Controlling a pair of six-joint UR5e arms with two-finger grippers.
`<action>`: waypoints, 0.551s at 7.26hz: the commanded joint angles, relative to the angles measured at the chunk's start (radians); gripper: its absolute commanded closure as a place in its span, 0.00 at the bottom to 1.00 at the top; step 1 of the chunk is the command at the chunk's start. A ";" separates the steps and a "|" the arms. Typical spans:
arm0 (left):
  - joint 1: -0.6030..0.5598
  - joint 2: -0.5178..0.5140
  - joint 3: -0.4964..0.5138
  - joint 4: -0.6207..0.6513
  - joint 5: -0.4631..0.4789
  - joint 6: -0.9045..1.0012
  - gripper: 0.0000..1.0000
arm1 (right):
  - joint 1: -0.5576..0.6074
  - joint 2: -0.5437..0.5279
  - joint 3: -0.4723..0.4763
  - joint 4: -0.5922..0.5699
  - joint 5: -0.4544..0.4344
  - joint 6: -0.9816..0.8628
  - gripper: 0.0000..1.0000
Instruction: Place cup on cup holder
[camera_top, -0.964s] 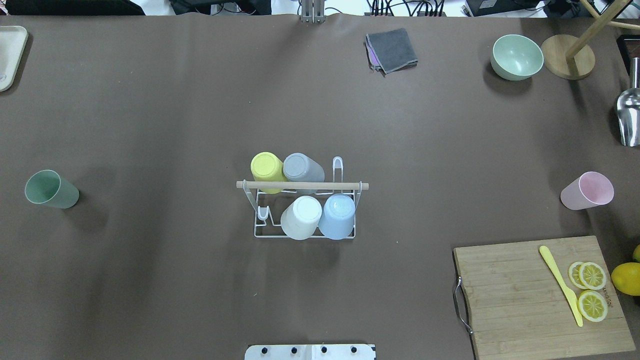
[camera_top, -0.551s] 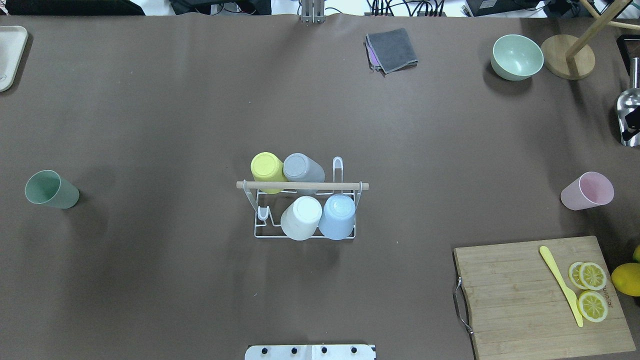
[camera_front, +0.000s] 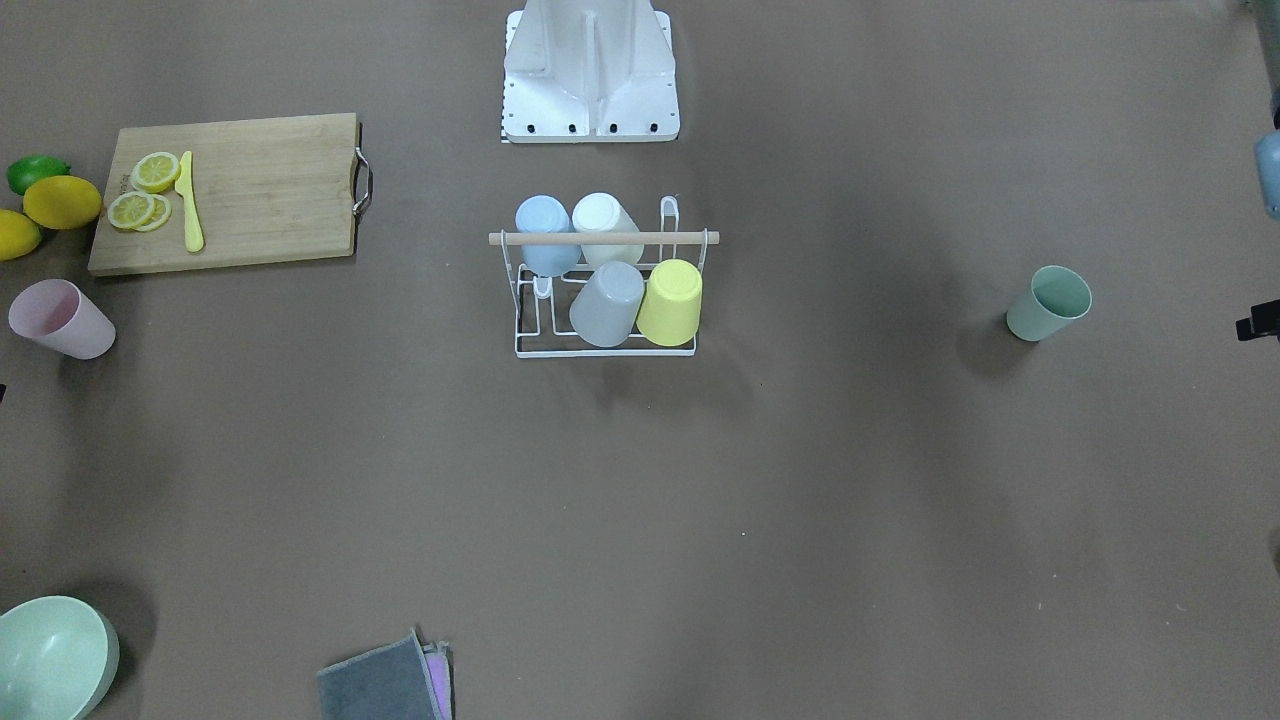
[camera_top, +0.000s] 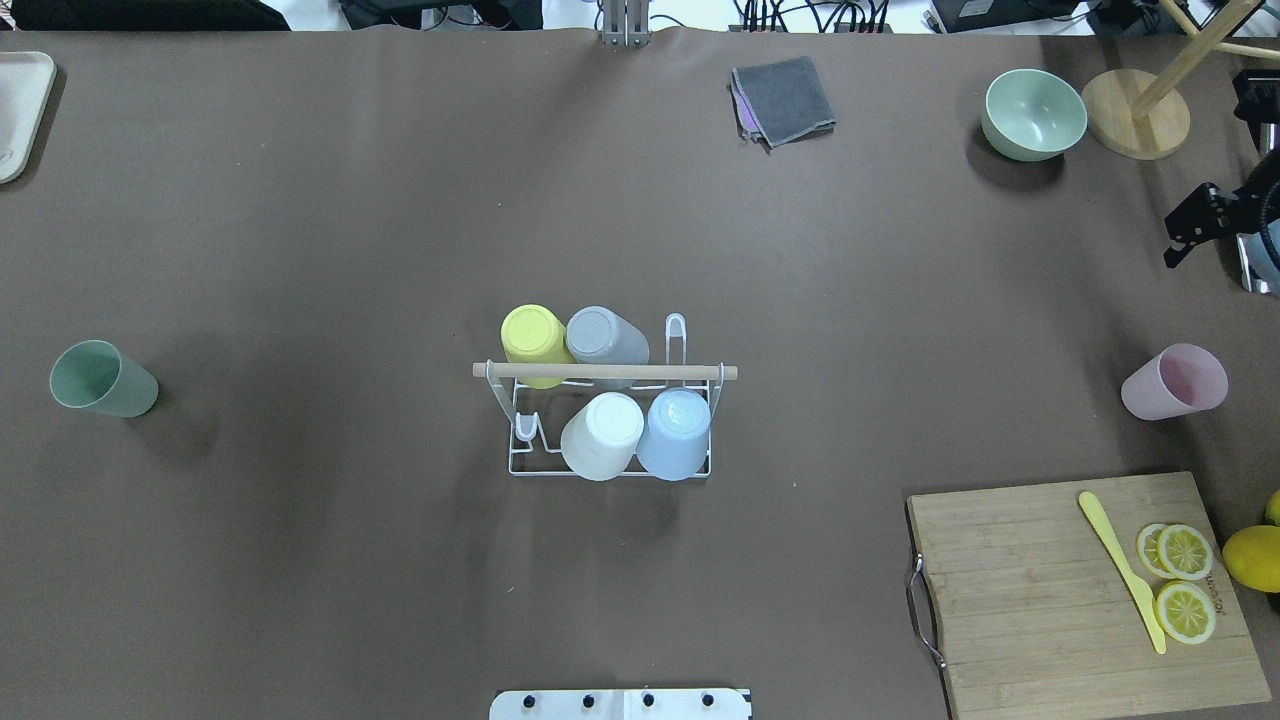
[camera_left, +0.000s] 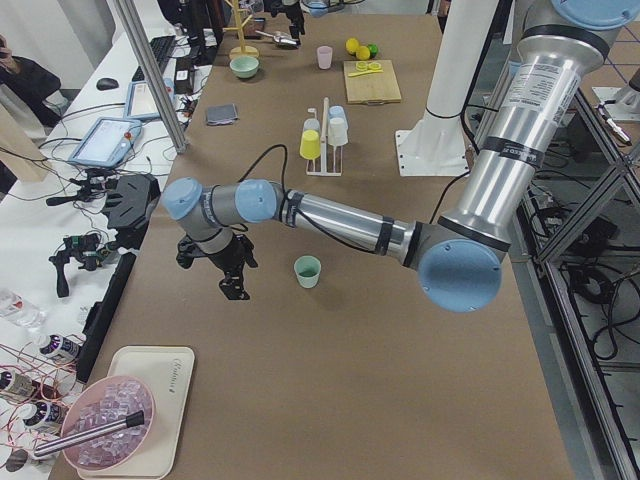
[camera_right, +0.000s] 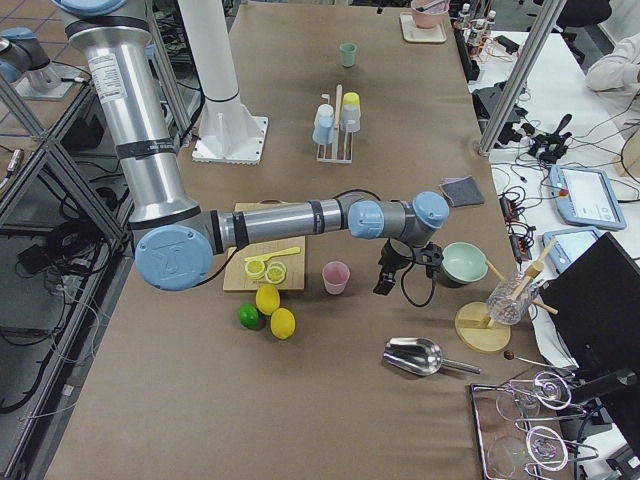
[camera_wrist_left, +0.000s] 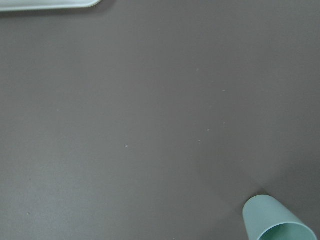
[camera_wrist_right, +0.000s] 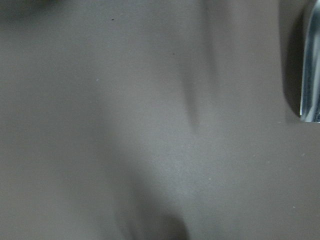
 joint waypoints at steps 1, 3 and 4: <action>0.024 -0.075 0.084 0.032 -0.004 0.100 0.02 | -0.024 0.057 -0.043 -0.084 0.023 -0.060 0.01; 0.059 -0.086 0.049 0.038 -0.001 0.100 0.02 | -0.035 0.061 -0.052 -0.159 0.043 -0.239 0.01; 0.068 -0.086 0.046 0.047 -0.001 0.097 0.02 | -0.036 0.068 -0.064 -0.207 0.043 -0.323 0.01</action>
